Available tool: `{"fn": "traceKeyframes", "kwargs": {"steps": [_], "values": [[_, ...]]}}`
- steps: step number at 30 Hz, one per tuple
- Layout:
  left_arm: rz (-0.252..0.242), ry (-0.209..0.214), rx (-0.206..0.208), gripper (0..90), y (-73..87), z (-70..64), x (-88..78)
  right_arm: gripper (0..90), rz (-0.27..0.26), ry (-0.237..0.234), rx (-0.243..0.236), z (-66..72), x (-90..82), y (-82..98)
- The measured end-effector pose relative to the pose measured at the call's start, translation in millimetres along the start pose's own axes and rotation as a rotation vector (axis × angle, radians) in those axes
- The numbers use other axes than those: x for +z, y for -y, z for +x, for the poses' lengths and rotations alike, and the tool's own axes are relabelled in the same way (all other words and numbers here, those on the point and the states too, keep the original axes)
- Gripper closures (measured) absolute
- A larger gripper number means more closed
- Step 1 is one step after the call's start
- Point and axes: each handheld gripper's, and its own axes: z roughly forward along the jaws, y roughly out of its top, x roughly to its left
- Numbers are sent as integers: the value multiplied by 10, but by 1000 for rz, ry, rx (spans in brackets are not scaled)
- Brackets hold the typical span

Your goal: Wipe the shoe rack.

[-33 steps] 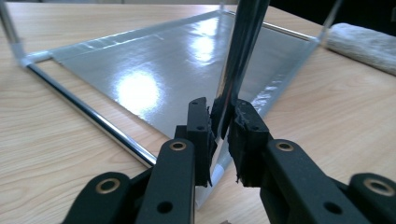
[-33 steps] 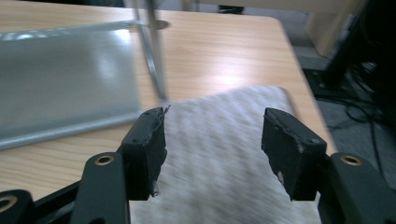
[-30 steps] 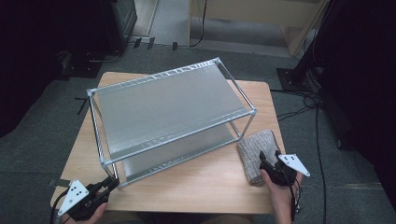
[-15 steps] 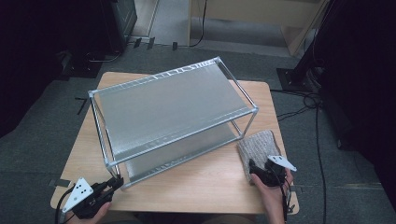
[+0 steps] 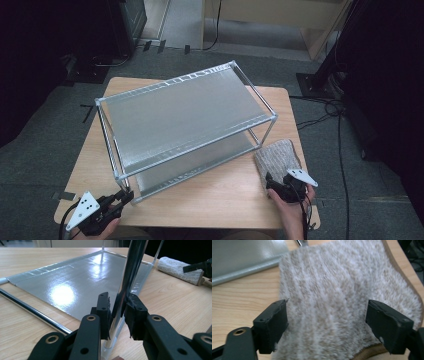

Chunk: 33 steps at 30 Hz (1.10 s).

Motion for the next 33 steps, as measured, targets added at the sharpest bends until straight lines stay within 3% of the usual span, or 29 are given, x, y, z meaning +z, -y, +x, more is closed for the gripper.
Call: {"fn": "traceKeyframes", "kwargs": {"steps": [2,10,11,17,21,22,23,24,25,29,33], "values": [[0,-9,-1,764,3,-6,20,205,27,5,7,-18,21,7],[-6,-6,-10,778,-7,0,27,173,23,-21,-2,5,1,0],[-6,-7,-9,778,-7,-1,27,161,38,-41,30,-2,6,0],[-5,-6,-4,779,-7,1,25,191,81,-23,4,9,56,27],[-4,-8,-4,779,-8,-4,20,289,83,-29,8,12,44,41],[-4,-9,0,780,-8,-4,20,364,79,-45,-6,12,31,48],[-4,-7,0,780,-8,-3,21,364,79,-45,-6,12,31,48],[-5,-4,-5,780,-10,-1,22,535,70,-71,-13,12,17,60],[-5,-4,-5,780,-11,-1,23,619,66,-117,-17,4,11,65],[-4,1,0,779,-14,-3,24,688,50,-133,-1,0,2,76],[-3,4,0,780,-13,-11,23,714,-4,-102,-6,23,-29,71]]}}
